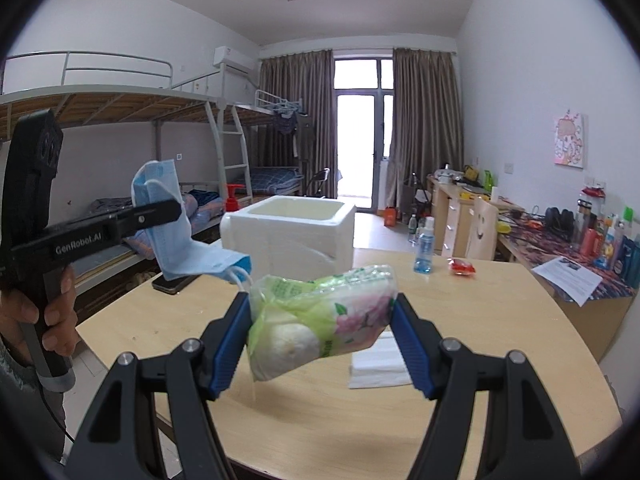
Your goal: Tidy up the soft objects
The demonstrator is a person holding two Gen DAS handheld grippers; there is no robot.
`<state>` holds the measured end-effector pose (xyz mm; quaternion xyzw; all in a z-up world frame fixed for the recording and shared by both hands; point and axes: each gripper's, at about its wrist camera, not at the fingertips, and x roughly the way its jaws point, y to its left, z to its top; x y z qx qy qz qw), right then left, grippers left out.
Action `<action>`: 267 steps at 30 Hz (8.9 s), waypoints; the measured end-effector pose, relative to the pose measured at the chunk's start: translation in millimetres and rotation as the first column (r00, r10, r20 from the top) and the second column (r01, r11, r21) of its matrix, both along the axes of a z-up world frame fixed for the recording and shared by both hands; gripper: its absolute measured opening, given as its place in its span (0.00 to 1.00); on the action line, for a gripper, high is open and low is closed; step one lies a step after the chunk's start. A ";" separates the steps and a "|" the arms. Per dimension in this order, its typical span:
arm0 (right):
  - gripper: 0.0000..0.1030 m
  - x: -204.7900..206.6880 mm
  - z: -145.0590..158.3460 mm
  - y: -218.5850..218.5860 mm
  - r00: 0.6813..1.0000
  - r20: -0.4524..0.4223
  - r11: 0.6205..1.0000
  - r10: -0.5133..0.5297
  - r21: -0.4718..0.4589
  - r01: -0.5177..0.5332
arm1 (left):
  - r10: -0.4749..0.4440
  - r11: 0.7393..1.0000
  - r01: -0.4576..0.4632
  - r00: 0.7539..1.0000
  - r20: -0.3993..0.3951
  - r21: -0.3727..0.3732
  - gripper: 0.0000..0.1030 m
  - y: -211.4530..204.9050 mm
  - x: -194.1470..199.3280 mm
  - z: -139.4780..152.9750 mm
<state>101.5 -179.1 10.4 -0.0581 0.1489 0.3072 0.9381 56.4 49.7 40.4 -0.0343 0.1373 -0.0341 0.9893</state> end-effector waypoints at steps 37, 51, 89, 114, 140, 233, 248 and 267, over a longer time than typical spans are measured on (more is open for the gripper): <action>0.71 40.0 -10.0 38.3 0.997 -0.052 0.998 0.055 -0.005 -0.056 | 0.059 0.998 -0.060 0.997 -0.040 -0.001 0.13 23.5 20.6 -18.5; 0.71 68.7 8.1 54.8 0.997 -0.054 0.998 0.062 -0.019 -0.063 | 0.084 0.996 -0.083 0.996 -0.042 0.015 0.13 40.8 55.0 0.3; 0.71 147.0 48.9 104.8 0.993 -0.052 0.994 0.109 -0.028 -0.110 | 0.142 0.990 -0.141 0.987 -0.071 0.018 0.13 74.5 158.4 39.6; 0.71 149.6 48.4 94.2 0.998 -0.050 0.998 0.029 -0.048 -0.032 | 0.078 0.997 -0.076 0.987 -0.141 0.016 0.13 62.7 218.8 31.0; 0.71 144.9 51.0 84.4 0.999 -0.054 0.999 0.000 -0.043 -0.002 | 0.120 0.992 -0.122 0.989 -0.083 -0.017 0.99 61.7 183.5 46.5; 0.99 40.7 86.5 49.2 0.994 0.091 0.998 0.057 0.001 -0.057 | 0.181 0.982 -0.186 0.979 0.088 0.044 0.99 0.4 1.3 68.3; 1.00 -9.0 75.5 -5.8 0.988 0.138 0.997 -0.061 0.060 0.053 | 0.115 0.991 -0.123 0.984 0.138 0.049 0.99 -33.0 -31.9 63.0; 1.00 -24.0 31.4 -46.3 0.988 0.108 0.988 -0.110 0.118 0.097 | 0.072 0.997 -0.072 0.986 0.148 -0.006 0.99 -62.6 -38.1 13.3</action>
